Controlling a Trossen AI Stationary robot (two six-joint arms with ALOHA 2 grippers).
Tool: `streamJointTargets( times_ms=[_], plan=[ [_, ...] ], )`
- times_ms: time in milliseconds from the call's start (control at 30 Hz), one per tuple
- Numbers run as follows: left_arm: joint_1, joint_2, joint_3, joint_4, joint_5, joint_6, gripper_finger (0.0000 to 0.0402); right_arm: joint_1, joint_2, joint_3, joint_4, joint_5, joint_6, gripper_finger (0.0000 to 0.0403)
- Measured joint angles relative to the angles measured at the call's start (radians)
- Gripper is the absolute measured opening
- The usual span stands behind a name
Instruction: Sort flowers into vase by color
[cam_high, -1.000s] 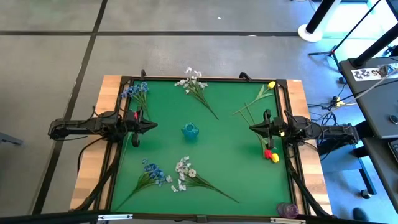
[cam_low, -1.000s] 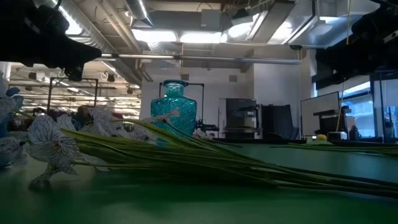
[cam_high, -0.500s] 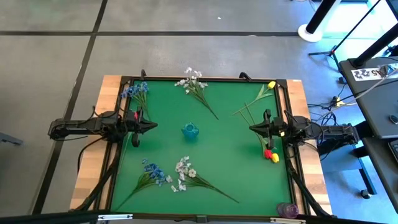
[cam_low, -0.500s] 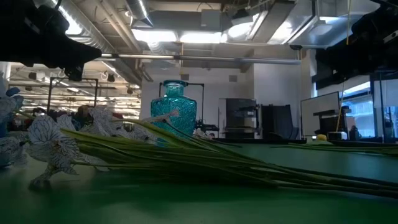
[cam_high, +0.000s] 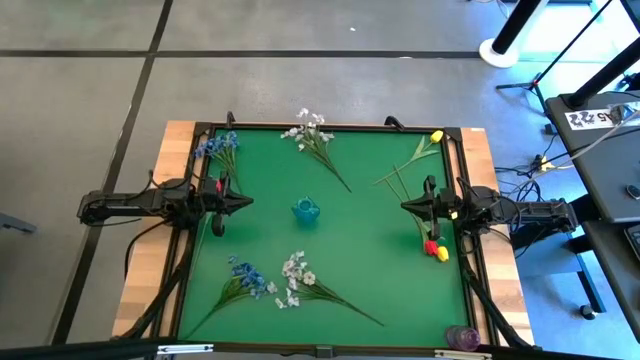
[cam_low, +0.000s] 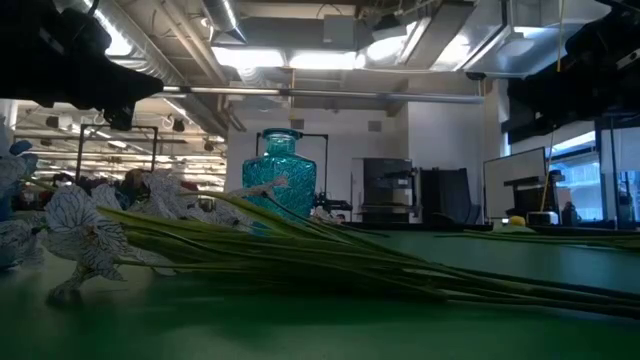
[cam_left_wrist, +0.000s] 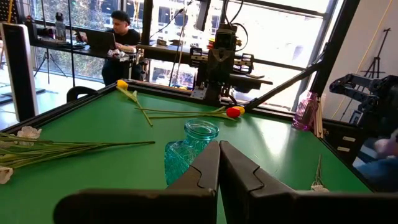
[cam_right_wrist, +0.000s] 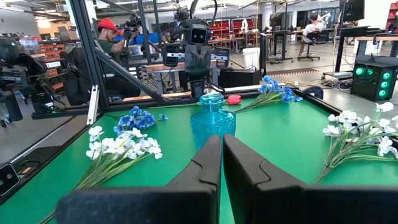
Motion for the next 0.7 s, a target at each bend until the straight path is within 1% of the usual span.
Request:
streamJointTargets(
  times_ms=[467,600,700],
  plan=[
    [0.000,0.000,0.000,0.000,0.000,0.000,0.0001,0.000,0.000,0.000,0.001,0.000,0.001,0.0018],
    [0.000,0.000,0.000,0.000,0.000,0.000,0.0001,0.000,0.000,0.000,0.002,-0.003,0.082,0.0018],
    [0.000,0.000,0.000,0.000,0.000,0.000,0.0001,0.000,0.005,0.000,0.038,0.022,0.087,0.0018]
  ],
)
